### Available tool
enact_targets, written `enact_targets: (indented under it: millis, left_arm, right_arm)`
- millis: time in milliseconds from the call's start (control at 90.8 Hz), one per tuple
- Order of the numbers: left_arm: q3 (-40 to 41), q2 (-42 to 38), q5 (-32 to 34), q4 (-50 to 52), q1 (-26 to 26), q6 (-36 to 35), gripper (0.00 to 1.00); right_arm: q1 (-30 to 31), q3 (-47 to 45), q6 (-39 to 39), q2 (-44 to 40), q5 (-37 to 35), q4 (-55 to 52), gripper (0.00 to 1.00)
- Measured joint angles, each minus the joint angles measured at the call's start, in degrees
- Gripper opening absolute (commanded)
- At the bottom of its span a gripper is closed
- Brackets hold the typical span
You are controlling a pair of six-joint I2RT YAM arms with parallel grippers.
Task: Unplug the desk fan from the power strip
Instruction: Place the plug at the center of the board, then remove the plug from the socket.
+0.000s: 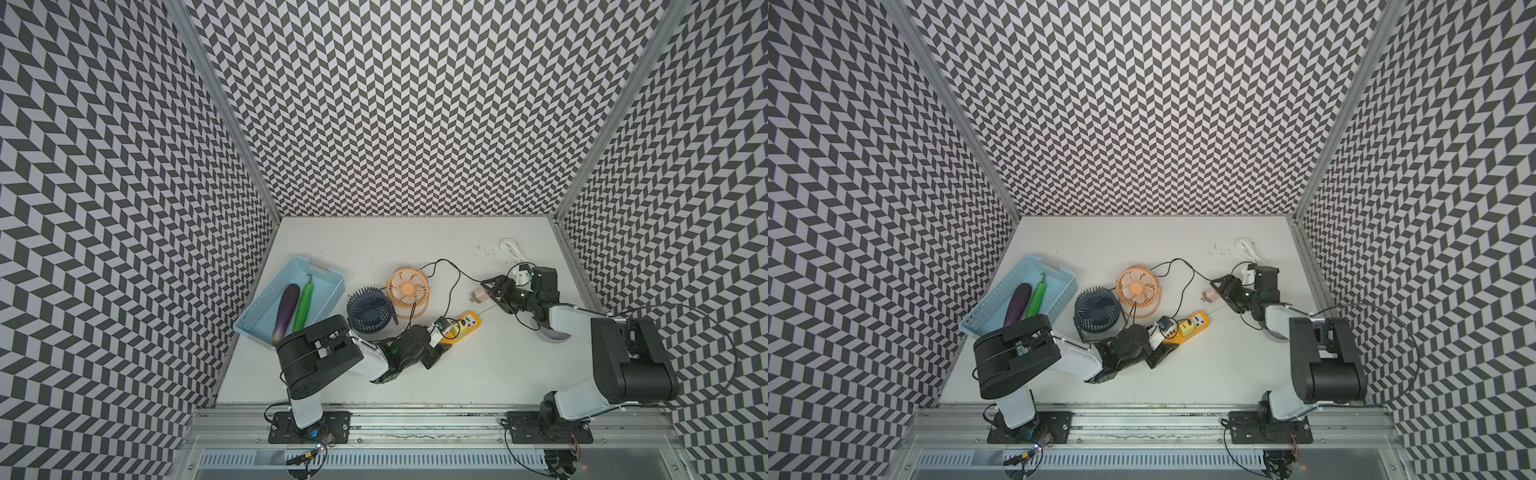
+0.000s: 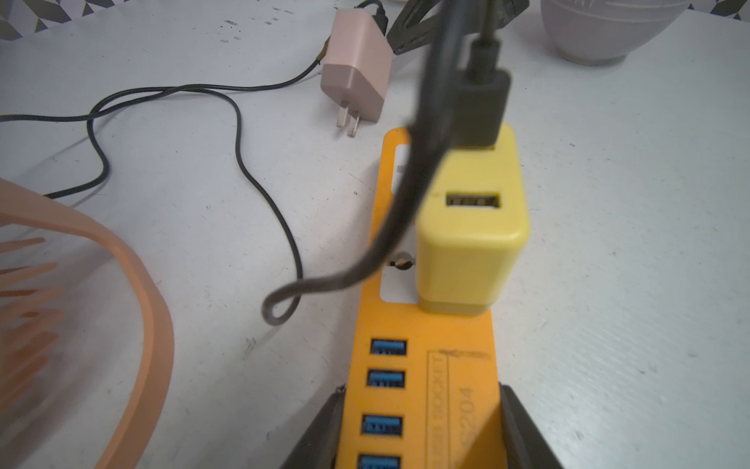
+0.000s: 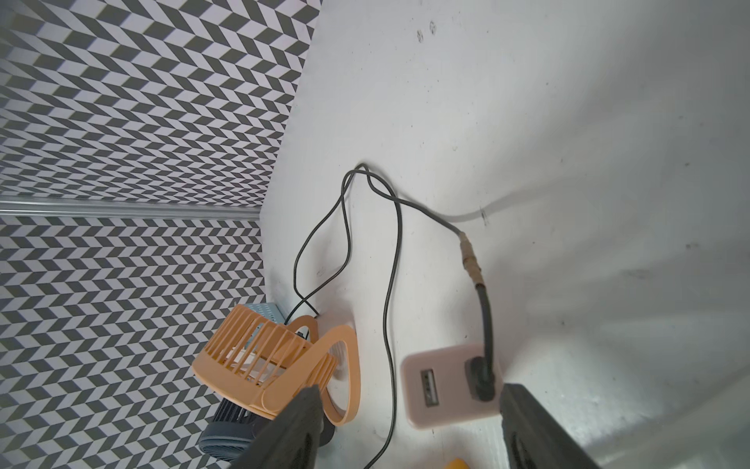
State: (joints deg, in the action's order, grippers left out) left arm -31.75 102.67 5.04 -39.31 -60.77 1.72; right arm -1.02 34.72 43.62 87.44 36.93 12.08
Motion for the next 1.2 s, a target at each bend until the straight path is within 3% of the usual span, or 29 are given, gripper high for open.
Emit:
enact_targets:
  millis: [319, 749, 1201]
  left_arm:
    - [0.0, 0.0, 0.0, 0.0, 0.0, 0.1, 0.26]
    - [0.0, 0.0, 0.4, 0.0, -0.2, 0.5, 0.26]
    - [-0.3, 0.0, 1.4, 1.0, -0.4, 0.5, 0.57]
  right_arm:
    - [-0.3, -1.4, -0.8, -8.7, -1.3, -3.1, 0.74]
    - [-0.1, -3.2, -9.1, -23.2, -5.2, -12.7, 0.72]
    - [14.1, -12.2, -14.0, -39.4, -14.0, -19.2, 0.72]
